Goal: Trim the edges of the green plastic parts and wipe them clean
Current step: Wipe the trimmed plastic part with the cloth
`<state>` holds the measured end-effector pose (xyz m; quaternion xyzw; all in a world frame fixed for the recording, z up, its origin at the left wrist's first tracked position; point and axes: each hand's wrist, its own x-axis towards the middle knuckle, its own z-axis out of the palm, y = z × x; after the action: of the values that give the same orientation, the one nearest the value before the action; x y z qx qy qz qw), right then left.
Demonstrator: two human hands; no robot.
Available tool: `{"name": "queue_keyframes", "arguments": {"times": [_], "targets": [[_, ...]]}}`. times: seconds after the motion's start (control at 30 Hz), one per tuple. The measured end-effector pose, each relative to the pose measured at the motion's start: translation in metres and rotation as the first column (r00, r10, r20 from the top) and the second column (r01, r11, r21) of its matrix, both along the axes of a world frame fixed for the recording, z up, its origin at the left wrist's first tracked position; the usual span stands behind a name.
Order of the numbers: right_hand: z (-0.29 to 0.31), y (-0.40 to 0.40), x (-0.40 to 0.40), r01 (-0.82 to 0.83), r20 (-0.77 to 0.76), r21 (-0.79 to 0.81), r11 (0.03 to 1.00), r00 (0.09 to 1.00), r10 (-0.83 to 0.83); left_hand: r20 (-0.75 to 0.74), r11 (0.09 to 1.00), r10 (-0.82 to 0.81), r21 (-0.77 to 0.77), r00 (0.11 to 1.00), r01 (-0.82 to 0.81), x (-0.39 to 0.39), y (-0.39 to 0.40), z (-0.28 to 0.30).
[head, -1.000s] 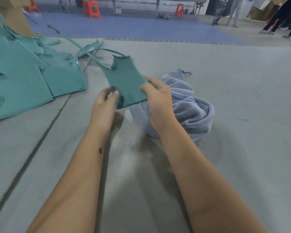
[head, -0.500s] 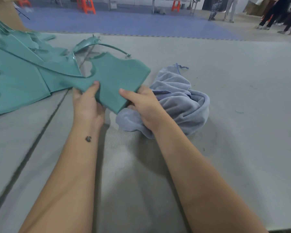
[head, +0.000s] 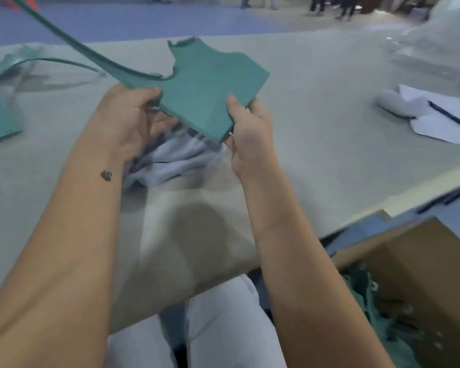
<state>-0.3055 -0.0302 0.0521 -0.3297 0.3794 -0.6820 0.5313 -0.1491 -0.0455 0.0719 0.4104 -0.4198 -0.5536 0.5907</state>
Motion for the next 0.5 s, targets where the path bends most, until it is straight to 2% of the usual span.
{"name": "queue_keyframes", "arguments": {"times": [0.07, 0.13, 0.23, 0.3, 0.4, 0.5], "targets": [[-0.002, 0.012, -0.035, 0.089, 0.0, 0.005, 0.996, 0.996, -0.089, -0.021, 0.999, 0.034, -0.017, 0.999, -0.035, -0.05, 0.004, -0.001], [-0.007, 0.025, -0.074, 0.245, 0.007, 0.022, 0.969, 0.969, -0.246, -0.128, 0.999, 0.023, -0.02, 0.992, -0.026, -0.112, 0.022, -0.014], [-0.024, 0.05, -0.143, 0.54, -0.077, 0.056, 0.84, 0.841, -0.536, -0.208, 0.996, -0.086, -0.042, 0.974, 0.079, -0.198, 0.069, -0.042], [-0.04, 0.074, -0.191, 0.656, -0.178, 0.102, 0.748, 0.752, -0.635, -0.171, 0.986, -0.166, 0.003, 0.971, 0.169, -0.241, 0.095, -0.054], [-0.068, 0.12, -0.257, 0.723, -0.236, 0.156, 0.673, 0.689, -0.685, -0.075, 0.951, -0.302, 0.052, 0.95, 0.306, -0.295, 0.119, -0.065], [-0.096, 0.171, -0.31, 0.811, -0.212, 0.198, 0.55, 0.583, -0.784, 0.027, 0.858, -0.511, 0.079, 0.859, 0.508, -0.343, 0.148, -0.077]]}}
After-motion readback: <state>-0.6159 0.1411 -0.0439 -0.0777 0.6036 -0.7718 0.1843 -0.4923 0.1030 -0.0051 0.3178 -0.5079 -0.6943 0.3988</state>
